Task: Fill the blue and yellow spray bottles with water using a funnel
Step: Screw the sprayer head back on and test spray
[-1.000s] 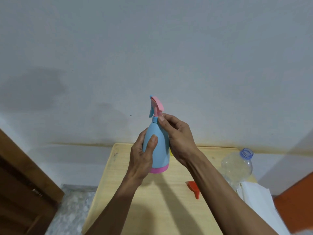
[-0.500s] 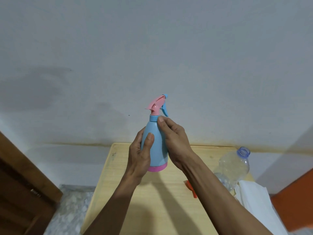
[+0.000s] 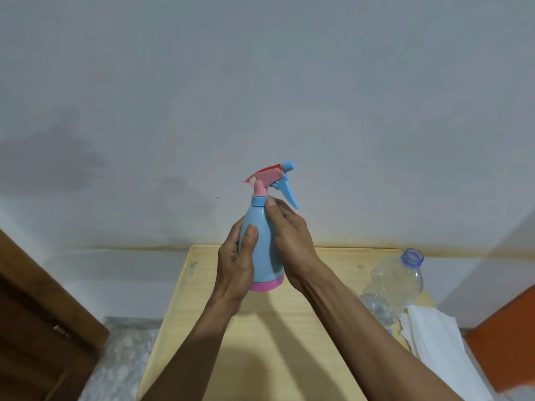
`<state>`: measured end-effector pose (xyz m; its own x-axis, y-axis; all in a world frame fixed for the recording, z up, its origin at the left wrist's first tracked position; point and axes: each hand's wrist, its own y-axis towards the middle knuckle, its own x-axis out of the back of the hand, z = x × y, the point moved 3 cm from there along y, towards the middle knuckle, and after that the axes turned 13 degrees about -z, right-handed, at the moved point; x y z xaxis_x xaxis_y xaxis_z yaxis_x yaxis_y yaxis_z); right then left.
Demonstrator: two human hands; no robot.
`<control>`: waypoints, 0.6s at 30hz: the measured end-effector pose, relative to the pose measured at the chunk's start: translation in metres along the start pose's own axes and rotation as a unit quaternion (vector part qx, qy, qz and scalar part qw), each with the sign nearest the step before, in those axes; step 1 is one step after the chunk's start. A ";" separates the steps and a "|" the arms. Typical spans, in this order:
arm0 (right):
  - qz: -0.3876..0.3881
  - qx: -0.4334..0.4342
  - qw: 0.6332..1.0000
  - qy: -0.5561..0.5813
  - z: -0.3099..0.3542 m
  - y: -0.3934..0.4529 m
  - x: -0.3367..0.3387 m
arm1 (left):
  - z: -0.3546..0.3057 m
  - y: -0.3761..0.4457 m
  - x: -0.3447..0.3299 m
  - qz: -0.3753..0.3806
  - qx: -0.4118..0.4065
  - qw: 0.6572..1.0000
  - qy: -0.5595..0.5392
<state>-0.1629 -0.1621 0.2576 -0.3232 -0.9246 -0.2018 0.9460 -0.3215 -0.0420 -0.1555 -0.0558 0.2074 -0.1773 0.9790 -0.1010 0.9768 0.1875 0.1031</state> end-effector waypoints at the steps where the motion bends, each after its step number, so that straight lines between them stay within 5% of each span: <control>1: -0.002 -0.002 1.000 -0.001 0.000 0.001 0.000 | 0.000 0.000 0.000 -0.001 0.000 1.000 0.001; 18: 0.050 0.045 0.997 0.032 0.019 0.025 0.015 | -0.005 -0.002 0.000 0.011 -0.027 0.999 0.039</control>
<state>-0.1441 -0.1877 0.2725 -0.2216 -0.9390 -0.2630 0.9665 -0.2473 0.0685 -0.1582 -0.0558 0.2119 -0.1671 0.9857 -0.0203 0.9729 0.1682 0.1586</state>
